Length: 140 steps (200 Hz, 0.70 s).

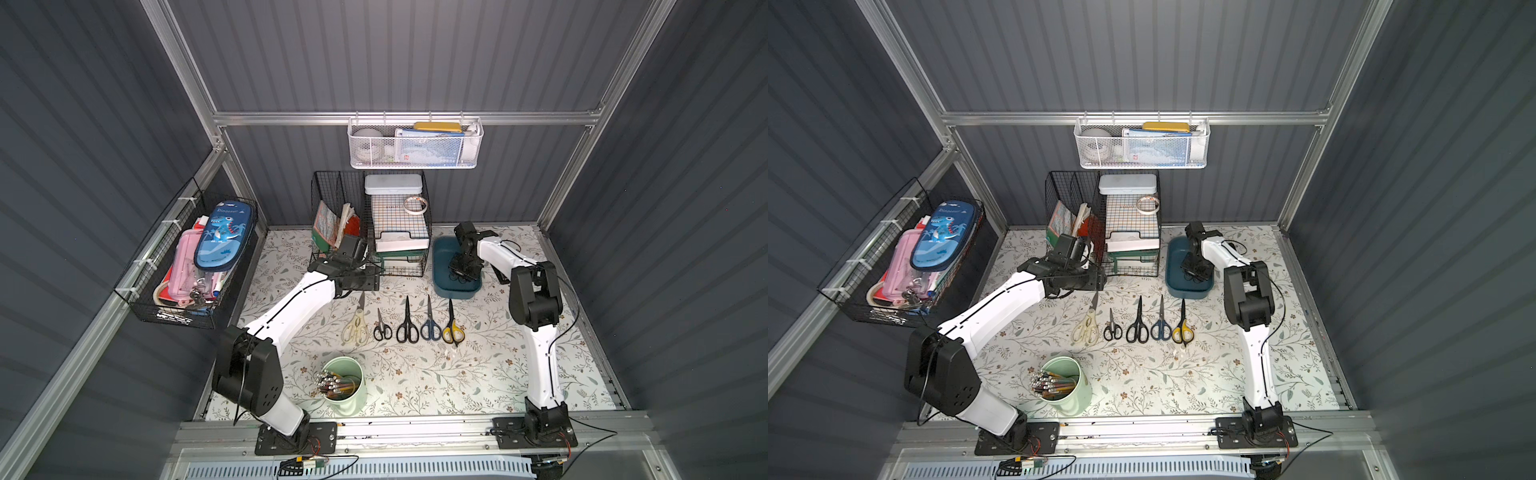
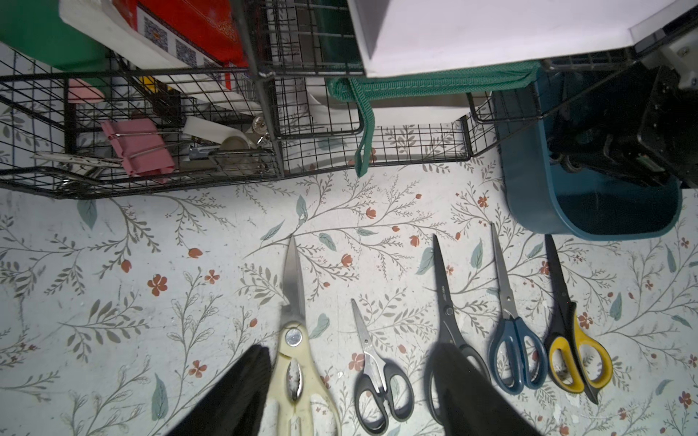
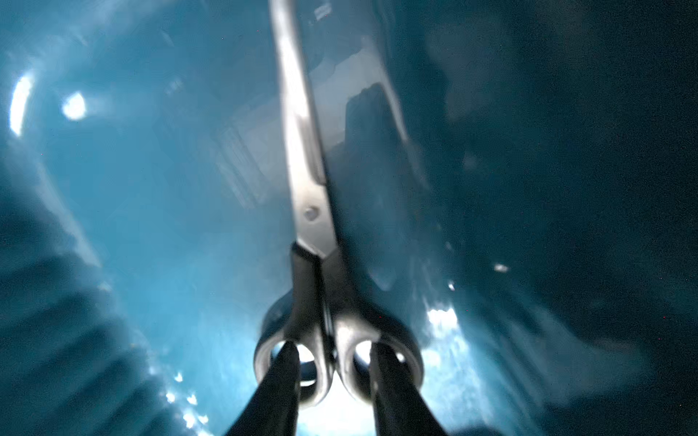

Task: Take the scissors out of the storage box
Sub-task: Pick up the scissors from the storage box.

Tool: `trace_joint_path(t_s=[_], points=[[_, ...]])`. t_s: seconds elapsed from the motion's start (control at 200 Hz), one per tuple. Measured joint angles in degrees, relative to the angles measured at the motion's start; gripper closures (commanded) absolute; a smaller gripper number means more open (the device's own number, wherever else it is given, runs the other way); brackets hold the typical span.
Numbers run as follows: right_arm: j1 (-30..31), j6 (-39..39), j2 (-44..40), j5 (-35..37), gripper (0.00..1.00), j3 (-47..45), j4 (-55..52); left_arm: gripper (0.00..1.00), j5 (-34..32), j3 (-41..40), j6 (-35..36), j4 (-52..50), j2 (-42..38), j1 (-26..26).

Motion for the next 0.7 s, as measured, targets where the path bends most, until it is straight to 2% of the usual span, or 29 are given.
trace_joint_path(t_s=[0.23,0.49,0.7], points=[[-0.83,-5.16,4.85,-0.37,0.75,8.52,-4.26,0.27,-0.02,0.04,0.22,-0.07,0.0,0.5],[-0.9,-10.38,7.15,-0.81,0.8,13.16,-7.54,0.27,-0.04,0.15,0.48,-0.24,0.0,0.7],[-0.9,-15.96,11.34,1.9,0.87,21.33,-11.93,0.27,-0.02,0.17,0.63,-0.26,0.0,0.7]])
